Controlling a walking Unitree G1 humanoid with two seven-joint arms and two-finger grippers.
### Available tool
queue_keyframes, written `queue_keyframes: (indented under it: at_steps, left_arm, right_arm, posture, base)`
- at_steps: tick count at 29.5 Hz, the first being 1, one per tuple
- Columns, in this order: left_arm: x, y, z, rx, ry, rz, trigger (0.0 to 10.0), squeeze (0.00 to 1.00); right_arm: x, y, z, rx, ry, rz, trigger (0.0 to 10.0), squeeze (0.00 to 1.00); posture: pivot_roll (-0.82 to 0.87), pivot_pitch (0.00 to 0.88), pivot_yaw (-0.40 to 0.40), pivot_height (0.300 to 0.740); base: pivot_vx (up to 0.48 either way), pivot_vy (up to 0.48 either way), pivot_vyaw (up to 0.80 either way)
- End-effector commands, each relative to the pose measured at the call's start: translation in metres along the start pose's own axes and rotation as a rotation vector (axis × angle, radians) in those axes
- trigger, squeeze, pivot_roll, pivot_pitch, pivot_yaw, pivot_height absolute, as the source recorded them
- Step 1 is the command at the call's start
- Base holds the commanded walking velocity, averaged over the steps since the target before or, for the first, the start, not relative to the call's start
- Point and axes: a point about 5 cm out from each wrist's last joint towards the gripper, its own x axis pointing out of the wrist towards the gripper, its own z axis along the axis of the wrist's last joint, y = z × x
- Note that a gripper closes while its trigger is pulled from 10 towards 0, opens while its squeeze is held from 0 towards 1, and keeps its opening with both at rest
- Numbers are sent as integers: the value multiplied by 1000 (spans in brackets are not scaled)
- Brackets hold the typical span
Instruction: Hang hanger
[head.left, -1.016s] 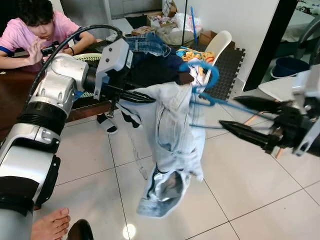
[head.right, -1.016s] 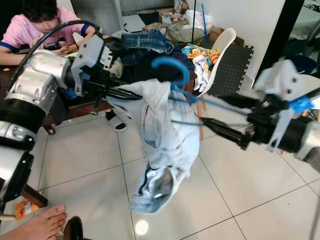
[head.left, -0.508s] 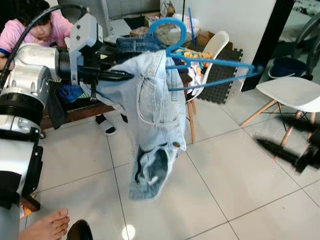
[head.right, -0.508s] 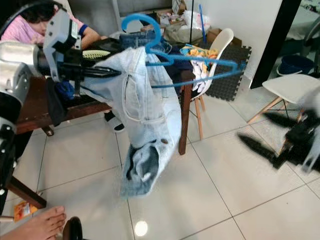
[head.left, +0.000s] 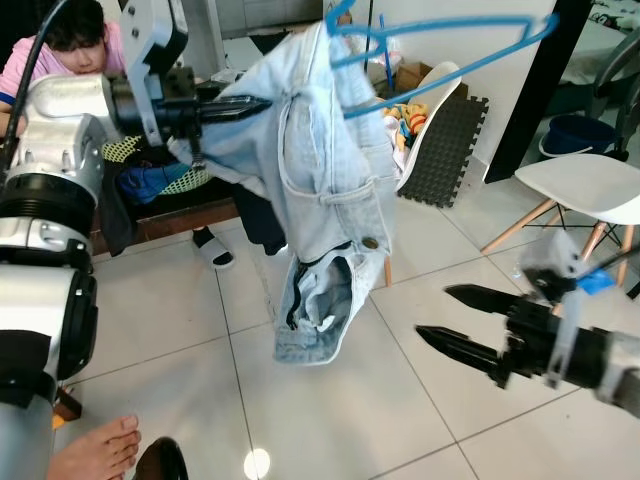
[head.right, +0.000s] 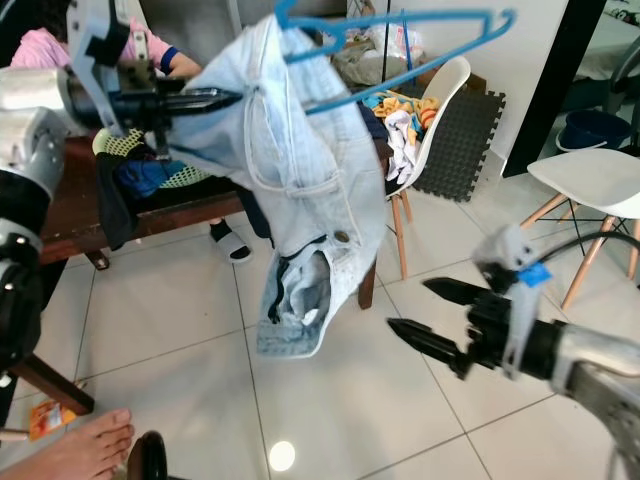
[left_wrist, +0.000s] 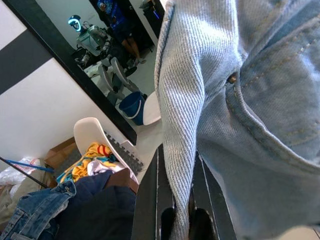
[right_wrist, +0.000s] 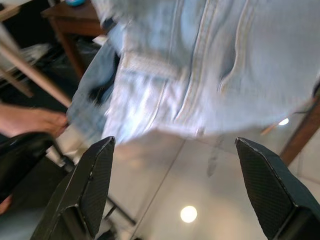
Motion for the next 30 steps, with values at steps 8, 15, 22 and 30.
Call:
queue_keyframes:
  at_steps: [8,15,22,30]
  left_arm:
    - [23,9,22,17,-167,112,0,0]
    - [36,5,22,7,-190,115,0,0]
    - [44,1,21,3,-189,107,0,0]
    - [49,-1,22,-2,-212,108,0,0]
  right_arm:
    - [28,3,6,146,-62,-6,10000,0]
    - [38,6,12,174,-77,-24,10000,0]
    - [35,12,26,205,-116,14,10000,0]
    - [40,17,31,191,-70,-11,10000,0]
  posture:
    - [-53,93,48,740]
    - [-54,93,50,740]
    - [-58,93,51,740]
    - [-62,94,54,740]
  base:
    - [0,0,0]
    - [0,0,0]
    - [0,0,0]
    - [0,0,0]
